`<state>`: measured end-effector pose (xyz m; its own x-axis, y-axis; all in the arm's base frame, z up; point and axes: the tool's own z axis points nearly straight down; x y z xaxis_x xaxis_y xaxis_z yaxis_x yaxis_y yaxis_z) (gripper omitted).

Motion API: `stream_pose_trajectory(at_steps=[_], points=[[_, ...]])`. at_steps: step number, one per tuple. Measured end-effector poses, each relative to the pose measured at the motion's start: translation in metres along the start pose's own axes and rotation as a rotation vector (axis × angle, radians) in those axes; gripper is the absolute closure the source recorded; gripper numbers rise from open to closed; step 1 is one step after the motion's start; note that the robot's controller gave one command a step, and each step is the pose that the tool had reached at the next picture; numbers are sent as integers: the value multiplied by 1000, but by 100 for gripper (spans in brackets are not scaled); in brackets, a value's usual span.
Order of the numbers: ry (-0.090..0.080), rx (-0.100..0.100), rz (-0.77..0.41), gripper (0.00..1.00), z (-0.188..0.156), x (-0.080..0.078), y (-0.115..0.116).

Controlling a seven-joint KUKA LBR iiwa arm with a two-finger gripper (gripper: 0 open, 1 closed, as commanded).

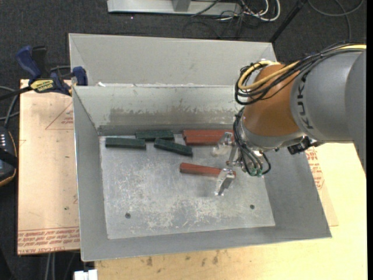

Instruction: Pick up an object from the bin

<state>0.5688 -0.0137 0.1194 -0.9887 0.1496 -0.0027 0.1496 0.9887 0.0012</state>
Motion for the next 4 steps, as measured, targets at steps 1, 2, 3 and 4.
stream_pose_trajectory(at_steps=[1, 2, 3, 4], points=[[-2, 0, -206, 0, 44, -32, 12], [-40, -8, 14, 100, 42, -42, 15], [-40, -8, 44, 100, 41, -40, 15], [-30, -6, 67, 100, 39, -38, 14]])
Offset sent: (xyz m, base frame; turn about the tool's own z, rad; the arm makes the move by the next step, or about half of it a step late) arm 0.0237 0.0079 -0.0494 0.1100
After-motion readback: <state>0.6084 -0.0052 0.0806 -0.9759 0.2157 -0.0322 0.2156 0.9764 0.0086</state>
